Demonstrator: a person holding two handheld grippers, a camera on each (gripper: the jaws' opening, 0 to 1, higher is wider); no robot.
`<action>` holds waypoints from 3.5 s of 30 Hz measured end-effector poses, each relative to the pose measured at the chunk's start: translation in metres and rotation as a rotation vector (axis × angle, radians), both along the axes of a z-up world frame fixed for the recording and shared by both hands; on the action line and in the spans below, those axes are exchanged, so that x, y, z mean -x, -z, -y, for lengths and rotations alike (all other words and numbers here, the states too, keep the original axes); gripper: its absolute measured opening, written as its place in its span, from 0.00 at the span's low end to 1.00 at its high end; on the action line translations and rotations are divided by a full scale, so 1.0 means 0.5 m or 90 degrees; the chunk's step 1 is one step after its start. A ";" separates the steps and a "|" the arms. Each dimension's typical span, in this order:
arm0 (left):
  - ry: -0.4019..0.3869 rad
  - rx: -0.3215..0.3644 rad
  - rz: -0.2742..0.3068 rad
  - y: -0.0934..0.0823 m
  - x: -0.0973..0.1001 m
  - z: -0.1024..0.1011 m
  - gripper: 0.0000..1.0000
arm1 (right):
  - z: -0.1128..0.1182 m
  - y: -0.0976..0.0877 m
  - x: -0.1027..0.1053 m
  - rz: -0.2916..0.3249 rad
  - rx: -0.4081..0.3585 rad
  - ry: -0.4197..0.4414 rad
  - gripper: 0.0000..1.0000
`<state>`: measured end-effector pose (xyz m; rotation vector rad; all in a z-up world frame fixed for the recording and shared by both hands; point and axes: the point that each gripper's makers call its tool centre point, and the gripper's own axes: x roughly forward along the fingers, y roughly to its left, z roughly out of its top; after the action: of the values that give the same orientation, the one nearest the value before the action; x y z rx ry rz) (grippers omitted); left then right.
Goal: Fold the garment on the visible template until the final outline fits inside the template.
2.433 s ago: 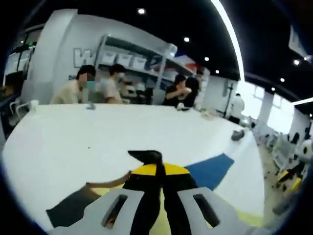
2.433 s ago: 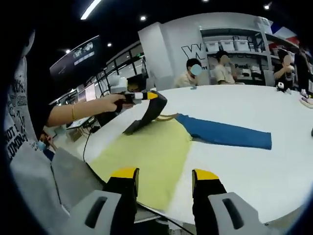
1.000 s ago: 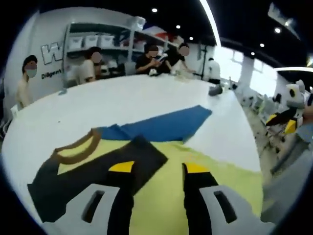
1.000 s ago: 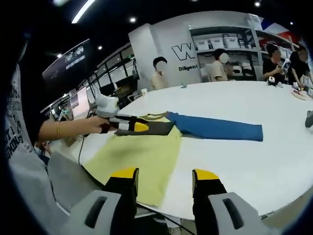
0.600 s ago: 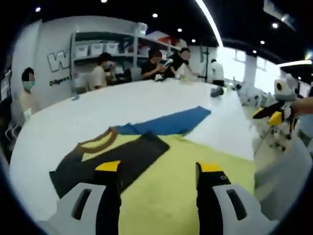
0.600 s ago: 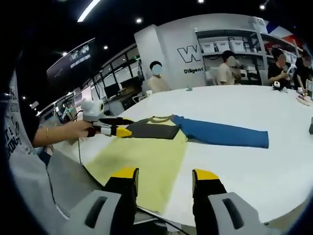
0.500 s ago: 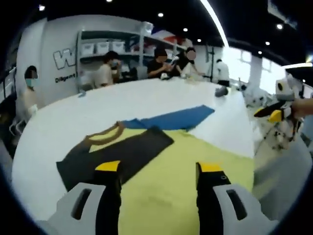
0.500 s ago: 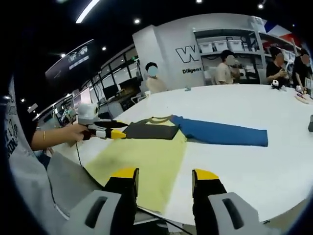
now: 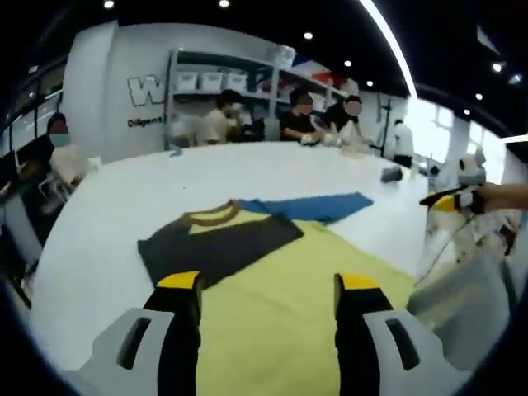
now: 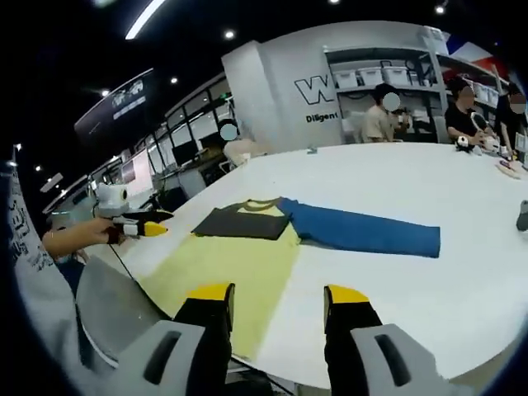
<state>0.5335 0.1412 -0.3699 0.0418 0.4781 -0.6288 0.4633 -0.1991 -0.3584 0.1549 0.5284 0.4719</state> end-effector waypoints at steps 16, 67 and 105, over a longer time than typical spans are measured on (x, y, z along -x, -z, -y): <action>-0.149 0.003 -0.003 0.002 0.084 -0.107 0.66 | 0.169 0.042 -0.119 -0.022 0.073 0.089 0.40; -0.180 0.010 -0.013 0.022 0.086 -0.161 0.64 | 0.391 0.258 -0.334 -0.162 0.146 0.259 0.03; -0.176 0.029 -0.015 0.041 0.062 -0.162 0.64 | 0.041 -0.044 -0.478 0.087 0.018 0.029 0.00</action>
<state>0.5024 0.2223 -0.3903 -0.0742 0.4811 -0.3698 0.7025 -0.2194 -0.3363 0.1061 0.3968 0.4269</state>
